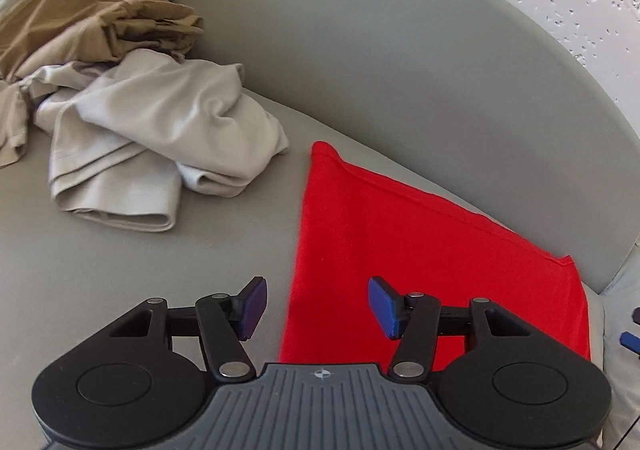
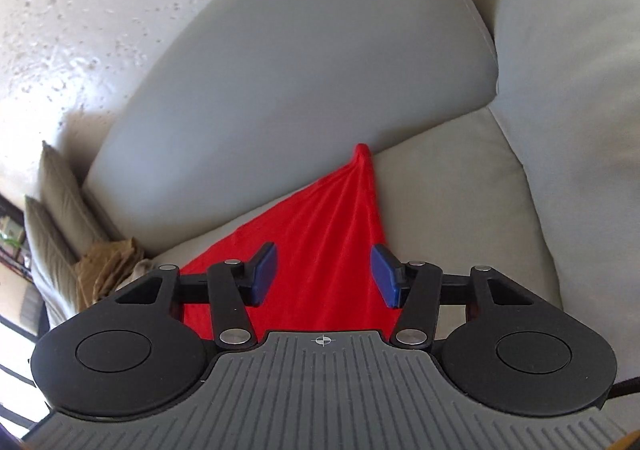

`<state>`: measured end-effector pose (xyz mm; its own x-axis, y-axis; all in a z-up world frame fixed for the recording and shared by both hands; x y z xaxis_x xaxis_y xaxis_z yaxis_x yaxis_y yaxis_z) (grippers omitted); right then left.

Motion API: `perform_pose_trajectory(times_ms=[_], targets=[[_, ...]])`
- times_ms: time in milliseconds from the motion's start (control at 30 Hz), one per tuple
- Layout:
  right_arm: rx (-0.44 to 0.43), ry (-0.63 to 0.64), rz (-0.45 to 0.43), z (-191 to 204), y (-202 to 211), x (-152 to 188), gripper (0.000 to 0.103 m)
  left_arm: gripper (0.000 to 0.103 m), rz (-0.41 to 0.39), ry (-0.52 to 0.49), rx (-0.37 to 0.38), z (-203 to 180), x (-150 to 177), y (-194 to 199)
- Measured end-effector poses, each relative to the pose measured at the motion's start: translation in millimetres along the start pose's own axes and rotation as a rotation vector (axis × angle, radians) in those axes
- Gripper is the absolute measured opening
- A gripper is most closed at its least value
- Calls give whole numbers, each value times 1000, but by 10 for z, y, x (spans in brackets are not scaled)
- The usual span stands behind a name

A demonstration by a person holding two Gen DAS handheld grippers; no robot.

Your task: Fold clothes

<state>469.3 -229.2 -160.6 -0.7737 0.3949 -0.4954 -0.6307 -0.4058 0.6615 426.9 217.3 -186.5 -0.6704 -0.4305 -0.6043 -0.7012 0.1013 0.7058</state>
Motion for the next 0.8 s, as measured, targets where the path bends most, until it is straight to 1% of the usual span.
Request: perform_pose_trajectory(times_ms=[33, 133, 267, 300, 367, 400, 433, 467, 500, 533, 567, 600, 700, 800], targets=[[5, -15, 6, -54, -162, -50, 55, 53, 4, -1, 22, -16, -41, -98], [-40, -73, 24, -205, -527, -191, 55, 53, 17, -17, 77, -66, -148, -357], [-100, -149, 48, -401, -1008, -379, 54, 58, 0, -45, 169, -108, -319, -574], [-121, -137, 40, -393, -1073, -407, 54, 58, 4, -40, 191, -108, -371, -622], [-126, -93, 20, -342, -1180, -472, 52, 58, 13, -25, 223, -110, -476, -712], [-115, -77, 17, -319, -1245, -502, 47, 58, 17, -12, 231, -112, -518, -750], [-104, -61, 15, -296, -1309, -531, 45, 58, 20, -3, 235, -114, -552, -782], [-89, -52, 14, -281, -1367, -551, 38, 55, 21, -9, 223, -115, -555, -790], [-65, -42, 12, -266, -1420, -567, 30, 50, 22, -15, 211, -116, -558, -797], [-37, -32, 13, -248, -1461, -575, 24, 22, 23, -21, 199, -117, -561, -804], [-11, -22, 15, -234, -1477, -573, 11, 2, 24, -26, 187, -119, -564, -811], [13, -12, 16, -219, -1488, -570, 10, 2, 23, -32, 177, -120, -565, -805], [39, 24, -19, -114, -1357, -518, 9, 2, -14, -40, 162, -124, -542, -640], [51, 58, -50, 55, -1125, -459, 8, 2, -48, -38, 167, -136, -565, -359]])
Point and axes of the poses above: each gripper's, at about its wrist camera, not at the fingertips, and y roughly against the way its jaws point, z to its left, x to its underside, the point moved 4 cm from there along -y, roughly the way its jaws point, and after that the axes turned 3 degrees about x, right-handed, at the moved point
